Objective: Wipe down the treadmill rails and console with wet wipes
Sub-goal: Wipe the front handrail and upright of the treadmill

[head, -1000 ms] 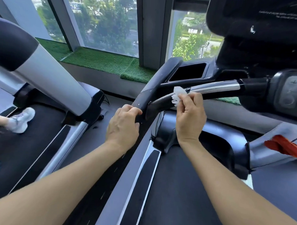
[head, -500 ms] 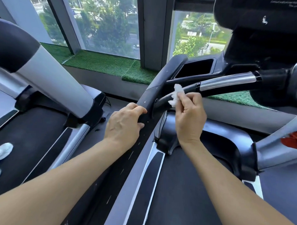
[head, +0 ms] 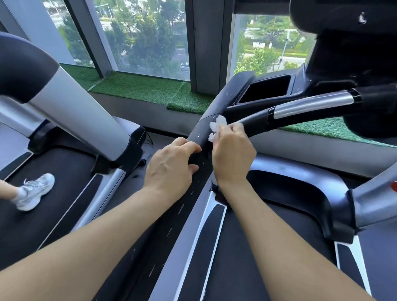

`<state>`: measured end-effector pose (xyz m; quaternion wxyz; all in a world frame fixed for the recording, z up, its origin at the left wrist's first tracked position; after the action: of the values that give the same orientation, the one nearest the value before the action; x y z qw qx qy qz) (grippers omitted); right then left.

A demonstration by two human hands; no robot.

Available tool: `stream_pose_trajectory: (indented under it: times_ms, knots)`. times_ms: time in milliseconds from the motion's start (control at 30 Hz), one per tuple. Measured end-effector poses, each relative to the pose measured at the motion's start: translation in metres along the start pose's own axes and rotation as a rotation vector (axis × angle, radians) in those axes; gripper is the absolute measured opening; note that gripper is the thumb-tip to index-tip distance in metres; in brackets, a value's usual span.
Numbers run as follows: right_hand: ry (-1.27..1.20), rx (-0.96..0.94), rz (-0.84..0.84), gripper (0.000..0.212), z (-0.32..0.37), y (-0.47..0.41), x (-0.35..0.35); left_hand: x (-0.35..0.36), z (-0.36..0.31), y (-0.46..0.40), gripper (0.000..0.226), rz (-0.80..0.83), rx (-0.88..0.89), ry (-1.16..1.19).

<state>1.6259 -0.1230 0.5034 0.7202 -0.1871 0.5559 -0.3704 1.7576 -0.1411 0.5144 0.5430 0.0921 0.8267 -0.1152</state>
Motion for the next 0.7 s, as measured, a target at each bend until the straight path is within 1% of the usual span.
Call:
stream_pose_trajectory:
  times_ms: [67, 100, 167, 200, 267, 300, 333, 400, 433, 467, 567, 600, 667, 700]
  knots:
    - [0.102, -0.036, 0.009, 0.01, 0.015, 0.004, 0.007, 0.001, 0.001, 0.0, 0.036, 0.002, -0.003, 0.02]
    - [0.107, -0.055, 0.017, 0.014, 0.022, 0.011, 0.013, 0.0, 0.002, 0.0, 0.036, 0.004, -0.007, 0.028]
    - [0.031, -0.045, 0.087, 0.029, 0.022, 0.033, 0.02, 0.0, 0.0, 0.0, 0.036, 0.016, -0.008, 0.035]
    - [-0.026, -0.009, 0.144, 0.031, 0.016, 0.046, 0.025, 0.0, 0.0, 0.0, 0.036, 0.023, -0.006, 0.033]
    - [-0.117, 0.095, 0.25, 0.02, -0.002, 0.077, 0.031, 0.0, 0.001, 0.002, 0.036, 0.037, -0.003, 0.03]
    - [-0.162, 0.115, 0.209, 0.014, -0.005, 0.082, 0.023, 0.0, 0.001, 0.002, 0.036, 0.036, 0.004, 0.03]
    - [-0.188, 0.125, 0.109, 0.011, -0.007, 0.08, 0.015, 0.001, 0.0, 0.001, 0.036, 0.028, 0.011, 0.029]
    - [-0.219, 0.076, -0.1, 0.009, -0.004, 0.058, 0.0, 0.001, 0.001, 0.0, 0.036, 0.008, 0.009, 0.027]
    - [-0.226, 0.047, -0.145, 0.009, -0.004, 0.044, -0.002, 0.001, 0.001, -0.001, 0.036, 0.004, 0.006, 0.024]
    - [-0.214, 0.008, -0.162, 0.01, -0.003, 0.031, -0.001, 0.001, 0.0, -0.001, 0.036, 0.003, 0.004, 0.021]
    - [-0.143, -0.085, -0.067, 0.018, -0.003, 0.028, 0.019, -0.002, 0.0, 0.0, 0.036, 0.0, 0.003, 0.015]
    - [-0.152, -0.089, -0.059, 0.014, -0.004, 0.035, 0.027, -0.002, 0.0, 0.0, 0.036, -0.002, 0.005, 0.011]
    - [-0.227, -0.036, -0.069, 0.005, -0.004, 0.048, 0.037, -0.001, -0.001, 0.001, 0.035, 0.005, 0.012, -0.004]
    - [-0.262, -0.006, -0.069, 0.008, -0.005, 0.049, 0.04, 0.0, -0.002, 0.001, 0.034, 0.009, 0.019, -0.009]
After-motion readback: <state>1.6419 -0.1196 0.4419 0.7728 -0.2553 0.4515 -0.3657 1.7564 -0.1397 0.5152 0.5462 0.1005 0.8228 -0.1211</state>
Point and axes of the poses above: each hand's wrist, its own y-axis away from the middle knuckle, its own x-axis out of the palm, z = x × y, the point moved 6 cm from there along -y, towards the middle knuckle, and after that the axes turned 15 degrees about -x, right-handed, at the moved point
